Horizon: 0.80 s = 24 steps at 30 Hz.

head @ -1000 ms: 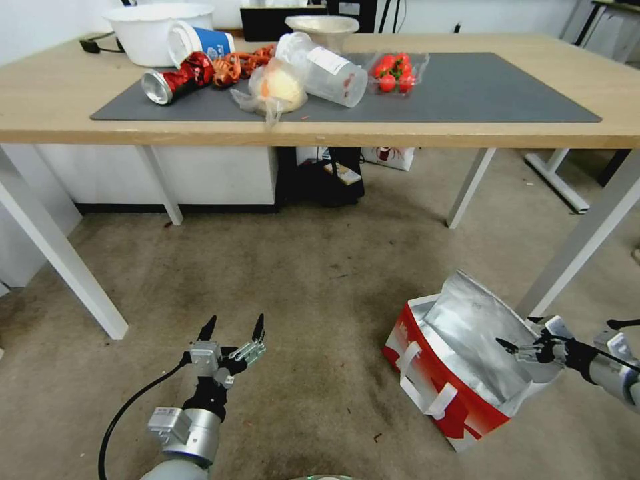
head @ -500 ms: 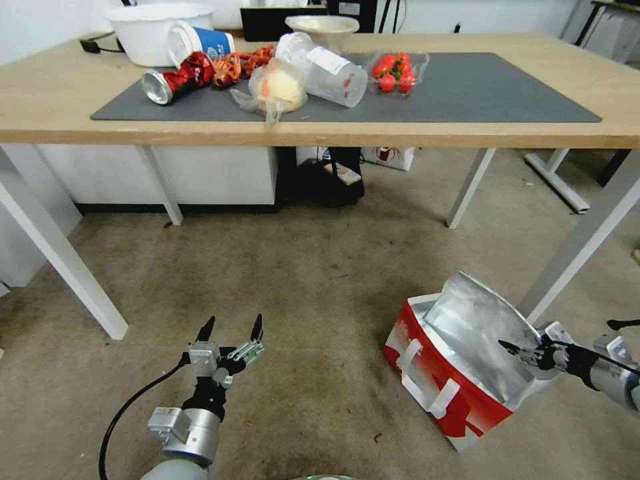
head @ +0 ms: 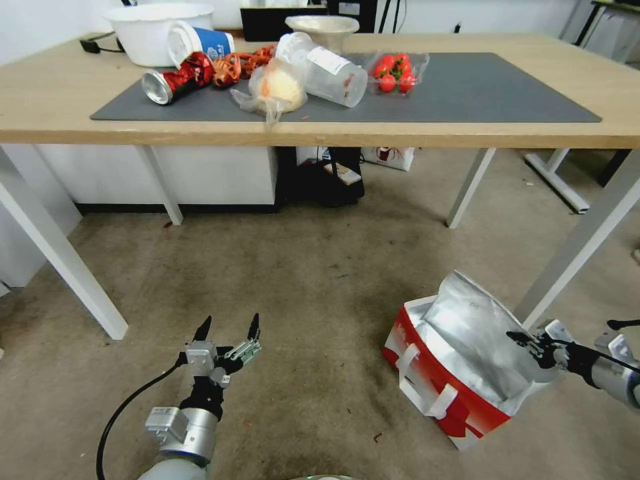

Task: Pick up the food delivery bag from the floor and place it on the table.

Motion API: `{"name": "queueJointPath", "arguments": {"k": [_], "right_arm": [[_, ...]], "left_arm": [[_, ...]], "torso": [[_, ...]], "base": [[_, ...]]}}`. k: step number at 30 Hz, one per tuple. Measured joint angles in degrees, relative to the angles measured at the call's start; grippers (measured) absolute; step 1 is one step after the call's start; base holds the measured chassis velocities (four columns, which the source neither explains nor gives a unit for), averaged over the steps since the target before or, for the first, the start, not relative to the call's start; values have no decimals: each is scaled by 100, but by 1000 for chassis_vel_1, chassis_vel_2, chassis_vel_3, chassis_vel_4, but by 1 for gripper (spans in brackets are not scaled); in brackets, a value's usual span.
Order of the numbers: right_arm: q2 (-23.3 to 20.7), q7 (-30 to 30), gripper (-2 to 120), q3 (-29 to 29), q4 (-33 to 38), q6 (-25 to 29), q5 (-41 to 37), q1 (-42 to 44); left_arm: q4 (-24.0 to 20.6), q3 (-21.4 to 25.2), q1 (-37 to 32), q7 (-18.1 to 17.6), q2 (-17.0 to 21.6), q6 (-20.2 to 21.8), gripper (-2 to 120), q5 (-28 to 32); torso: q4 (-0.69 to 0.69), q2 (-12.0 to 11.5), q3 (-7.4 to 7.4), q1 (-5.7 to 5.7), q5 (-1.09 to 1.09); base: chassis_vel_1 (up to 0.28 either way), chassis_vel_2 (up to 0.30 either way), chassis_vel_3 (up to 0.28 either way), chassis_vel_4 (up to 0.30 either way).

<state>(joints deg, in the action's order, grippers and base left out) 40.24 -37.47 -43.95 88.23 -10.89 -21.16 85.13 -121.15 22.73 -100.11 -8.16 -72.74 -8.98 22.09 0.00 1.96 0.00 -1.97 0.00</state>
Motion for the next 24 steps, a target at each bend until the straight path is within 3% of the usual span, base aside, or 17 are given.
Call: {"name": "queueJointPath", "arguments": {"k": [14, 24], "right_arm": [[-318, -982, 0, -138, 453, 278, -1028, 108], [-746, -2482, 0, -233, 719, 10, -1656, -3]], "left_arm": [[-38, 62, 47, -153, -30, -61, 100, 24], [-129, 173, 43, -23, -35, -79, 100, 160]], "torso": [[0, 0, 0, 0, -1], [1, 0, 0, 0, 0]], "base": [[0, 0, 0, 0], [0, 0, 0, 0]]}}
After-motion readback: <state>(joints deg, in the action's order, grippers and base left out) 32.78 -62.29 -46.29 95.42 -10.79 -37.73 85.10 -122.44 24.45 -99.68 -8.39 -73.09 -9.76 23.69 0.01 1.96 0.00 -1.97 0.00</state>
